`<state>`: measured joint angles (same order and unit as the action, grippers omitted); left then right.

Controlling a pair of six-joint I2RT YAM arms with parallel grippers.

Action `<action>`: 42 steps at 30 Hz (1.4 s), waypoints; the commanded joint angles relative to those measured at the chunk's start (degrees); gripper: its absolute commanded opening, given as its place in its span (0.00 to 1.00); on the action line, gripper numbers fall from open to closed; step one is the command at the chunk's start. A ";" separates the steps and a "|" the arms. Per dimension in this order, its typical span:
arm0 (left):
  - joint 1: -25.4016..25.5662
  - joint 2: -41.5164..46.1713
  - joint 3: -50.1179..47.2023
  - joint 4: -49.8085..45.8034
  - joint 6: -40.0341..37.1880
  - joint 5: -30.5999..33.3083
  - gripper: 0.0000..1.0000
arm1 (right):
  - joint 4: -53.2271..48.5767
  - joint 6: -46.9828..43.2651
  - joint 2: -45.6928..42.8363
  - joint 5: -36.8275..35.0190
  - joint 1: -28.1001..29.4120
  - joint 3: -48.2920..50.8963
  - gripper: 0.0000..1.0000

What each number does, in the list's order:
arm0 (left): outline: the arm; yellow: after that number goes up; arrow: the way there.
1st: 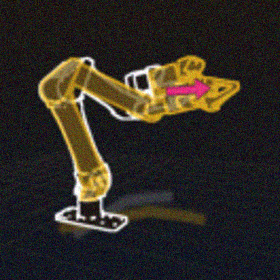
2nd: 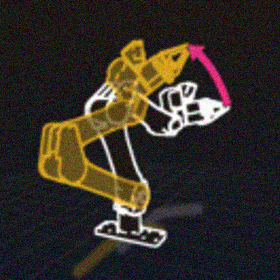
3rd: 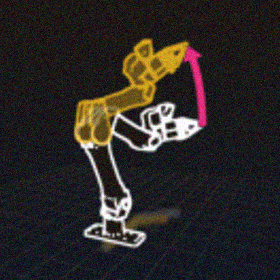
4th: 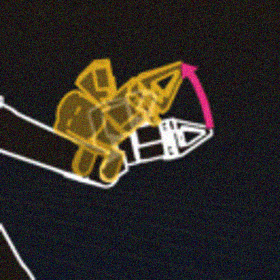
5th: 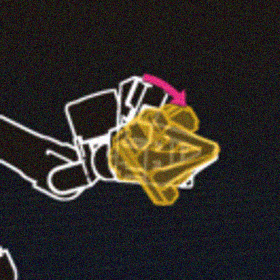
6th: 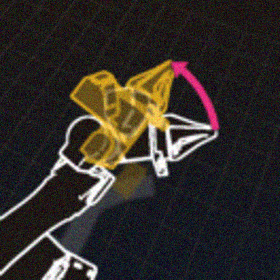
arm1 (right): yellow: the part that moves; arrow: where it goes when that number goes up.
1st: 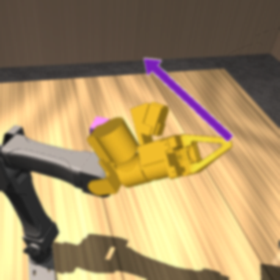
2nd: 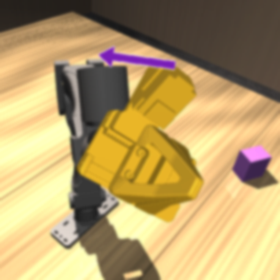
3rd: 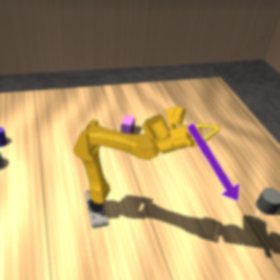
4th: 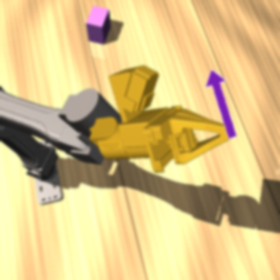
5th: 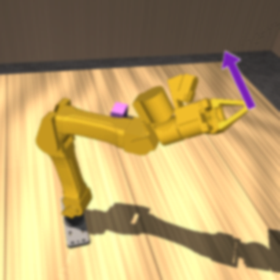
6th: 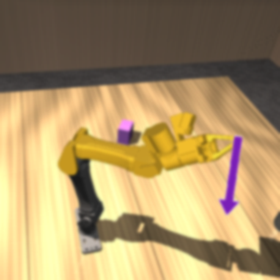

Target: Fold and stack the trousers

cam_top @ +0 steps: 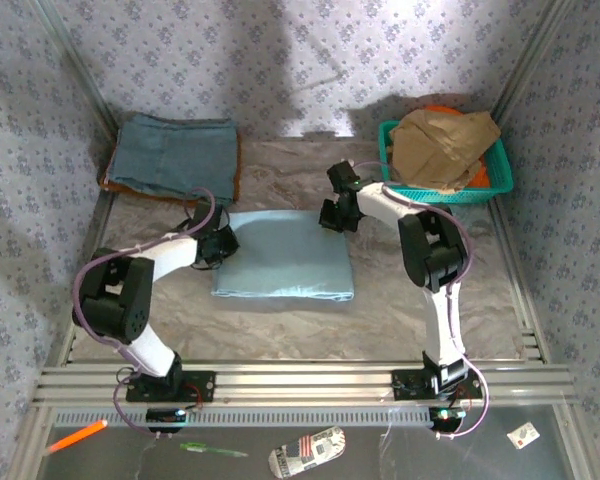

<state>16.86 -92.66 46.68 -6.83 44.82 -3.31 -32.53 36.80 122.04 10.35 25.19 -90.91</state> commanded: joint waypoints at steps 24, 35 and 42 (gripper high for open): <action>-2.74 26.80 11.27 -32.80 -13.77 15.38 0.83 | 3.21 0.34 -34.47 -8.08 10.03 20.64 0.50; -6.80 1.12 26.03 -25.52 -17.84 12.84 0.71 | 2.47 -0.31 -33.07 -6.46 7.28 22.10 0.51; -10.68 -10.90 31.09 -18.05 -18.55 8.90 0.52 | 3.48 -0.26 -30.47 -2.99 7.14 22.10 0.51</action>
<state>7.62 -100.20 75.44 -29.19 27.09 8.10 -29.52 36.18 90.24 5.21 32.16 -69.10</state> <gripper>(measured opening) 0.537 0.512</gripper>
